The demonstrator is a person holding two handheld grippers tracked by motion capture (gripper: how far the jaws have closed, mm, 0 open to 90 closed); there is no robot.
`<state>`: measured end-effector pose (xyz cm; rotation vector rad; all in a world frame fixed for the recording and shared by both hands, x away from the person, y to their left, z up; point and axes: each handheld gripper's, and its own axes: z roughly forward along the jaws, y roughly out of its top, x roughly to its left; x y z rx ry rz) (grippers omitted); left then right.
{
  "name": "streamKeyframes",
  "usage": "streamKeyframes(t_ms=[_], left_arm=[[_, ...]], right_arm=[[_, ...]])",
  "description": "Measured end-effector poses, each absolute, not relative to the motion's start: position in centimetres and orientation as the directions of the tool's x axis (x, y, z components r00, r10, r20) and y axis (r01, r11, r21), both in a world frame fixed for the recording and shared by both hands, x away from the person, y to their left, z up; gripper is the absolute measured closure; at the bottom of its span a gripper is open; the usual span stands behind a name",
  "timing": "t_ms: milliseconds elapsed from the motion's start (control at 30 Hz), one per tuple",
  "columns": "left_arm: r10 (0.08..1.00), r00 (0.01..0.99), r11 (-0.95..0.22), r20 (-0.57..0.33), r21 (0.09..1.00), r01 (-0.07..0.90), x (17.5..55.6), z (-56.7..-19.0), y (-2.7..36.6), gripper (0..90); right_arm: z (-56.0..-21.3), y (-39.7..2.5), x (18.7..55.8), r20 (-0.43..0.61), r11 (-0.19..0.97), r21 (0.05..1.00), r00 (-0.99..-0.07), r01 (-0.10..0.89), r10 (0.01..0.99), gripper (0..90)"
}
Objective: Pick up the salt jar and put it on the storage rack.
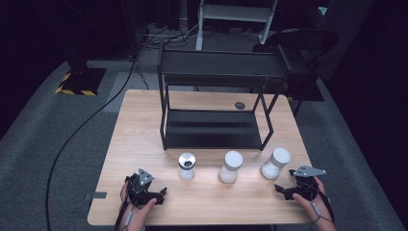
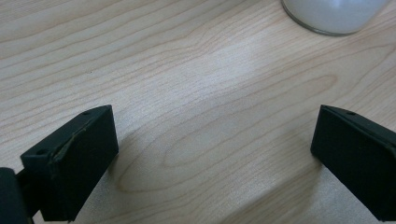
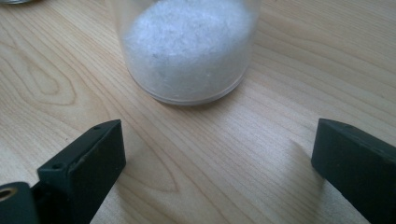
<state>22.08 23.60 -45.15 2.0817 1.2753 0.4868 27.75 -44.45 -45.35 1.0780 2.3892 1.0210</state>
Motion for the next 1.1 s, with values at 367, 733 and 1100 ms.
streamKeyframes(t_ms=[367,733,1100], left_arm=[[0.874,0.486,-0.335,-0.024,0.695,0.636,22.0,-44.9,23.5,4.9],[0.853,0.523,-0.349,0.007,0.753,0.559,20.9,-43.4,22.9,4.9],[0.850,0.520,-0.247,-0.083,0.809,0.533,20.2,-42.6,24.1,5.0]], right_arm=[[-45.4,-44.5,27.8,-0.003,0.457,0.725,-0.661,0.516,0.751,2.5],[-45.4,-44.5,27.7,-0.003,0.457,0.725,-0.660,0.516,0.751,2.5],[-45.4,-44.4,27.8,-0.003,0.455,0.724,-0.657,0.518,0.754,2.5]])
